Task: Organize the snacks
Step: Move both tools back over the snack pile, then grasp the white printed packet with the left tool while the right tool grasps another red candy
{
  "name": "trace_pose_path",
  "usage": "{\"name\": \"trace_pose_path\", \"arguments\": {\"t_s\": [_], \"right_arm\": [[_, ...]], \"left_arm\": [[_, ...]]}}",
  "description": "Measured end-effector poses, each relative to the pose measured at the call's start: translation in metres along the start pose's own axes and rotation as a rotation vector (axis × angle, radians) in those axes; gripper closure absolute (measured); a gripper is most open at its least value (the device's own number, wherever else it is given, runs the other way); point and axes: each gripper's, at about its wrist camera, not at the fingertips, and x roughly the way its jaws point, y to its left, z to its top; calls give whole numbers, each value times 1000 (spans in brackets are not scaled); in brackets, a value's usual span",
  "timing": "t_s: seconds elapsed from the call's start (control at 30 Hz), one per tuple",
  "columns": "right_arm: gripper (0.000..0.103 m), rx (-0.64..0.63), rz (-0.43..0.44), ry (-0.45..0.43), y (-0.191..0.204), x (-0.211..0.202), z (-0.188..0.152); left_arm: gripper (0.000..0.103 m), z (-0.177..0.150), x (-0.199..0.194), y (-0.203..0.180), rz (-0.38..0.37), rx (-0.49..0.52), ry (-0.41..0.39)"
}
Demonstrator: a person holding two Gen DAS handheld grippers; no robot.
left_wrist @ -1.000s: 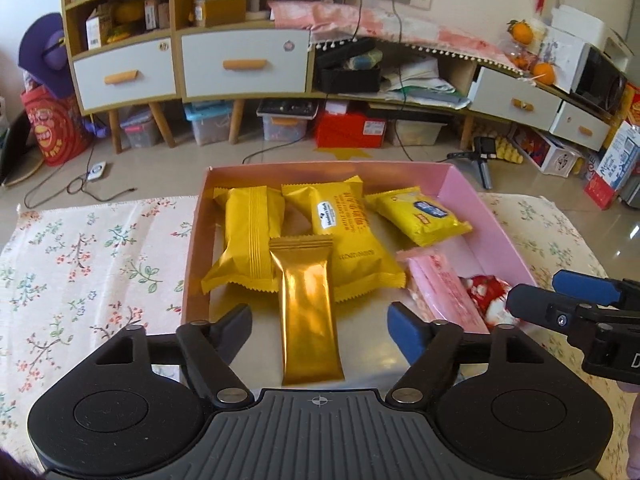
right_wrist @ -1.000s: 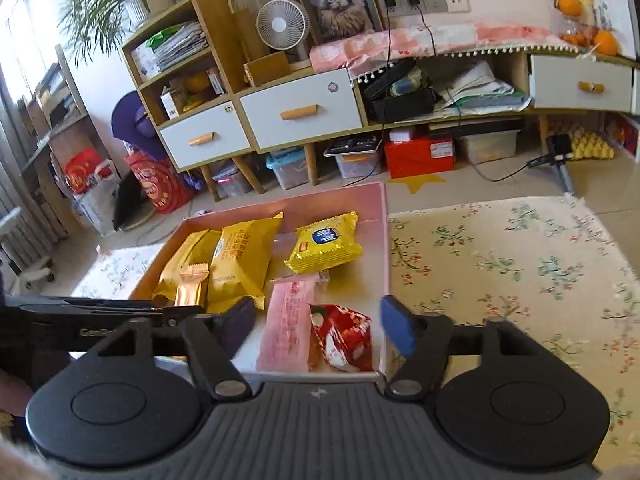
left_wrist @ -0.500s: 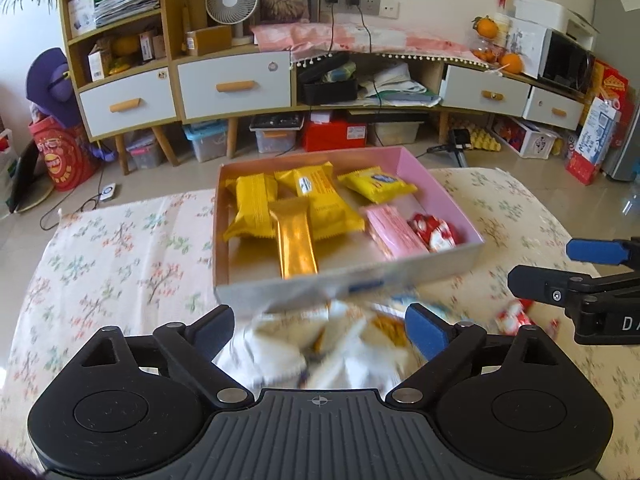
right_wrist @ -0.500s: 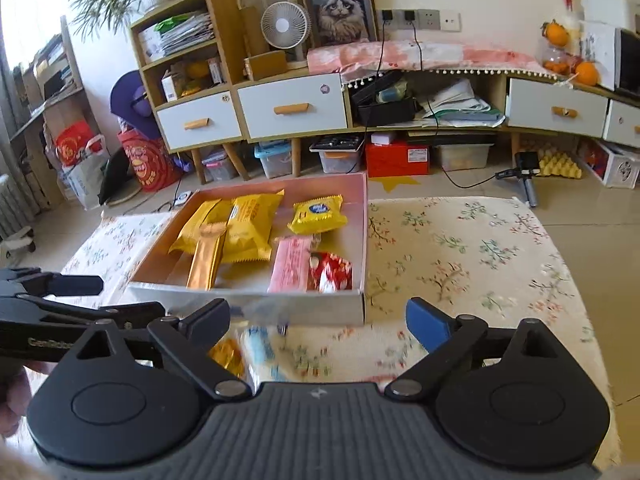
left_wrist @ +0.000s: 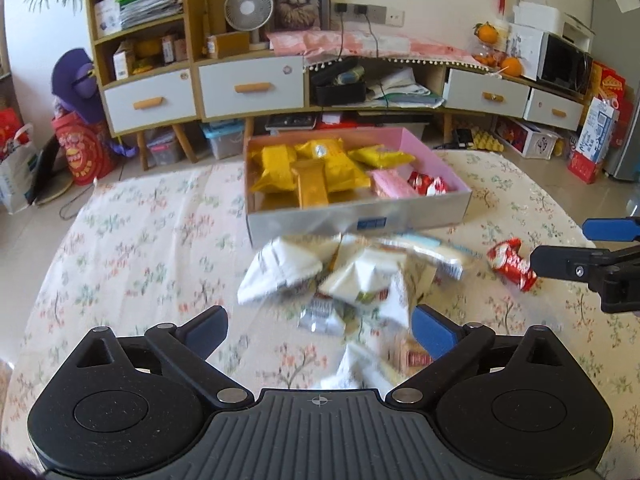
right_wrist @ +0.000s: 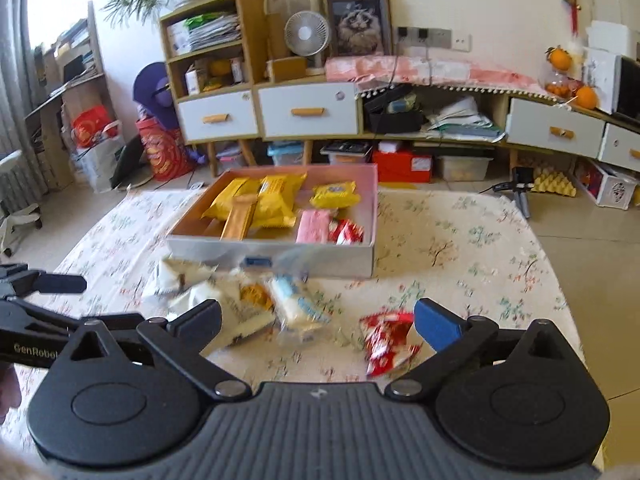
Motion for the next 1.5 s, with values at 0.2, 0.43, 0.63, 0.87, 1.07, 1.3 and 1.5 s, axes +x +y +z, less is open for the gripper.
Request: {"name": "trace_pose_path", "arguments": {"t_s": [0.2,0.43,0.63,0.87,1.07,1.3,1.5], "right_arm": [[0,-49,-8,11,-1,6,-9],[0,-34,8,8,-14,5,-22],[0,-35,0,12,-28,1,-34],[0,-50,-21,72,-43,6,-47],[0,-41,-31,146,-50,21,-53],[0,-54,-48,178,-43,38,-51],[1,-48,-80,178,-41,50,-46]], "left_arm": [[3,-13,-2,-2,-24,47,-21],[3,-31,4,-6,-95,79,-9],[3,-46,6,-10,-130,124,1],[3,-58,14,-3,-121,130,59],[3,-61,24,5,-99,107,113],[3,-55,33,1,-144,187,110],[4,-48,39,2,-171,220,109]]}}
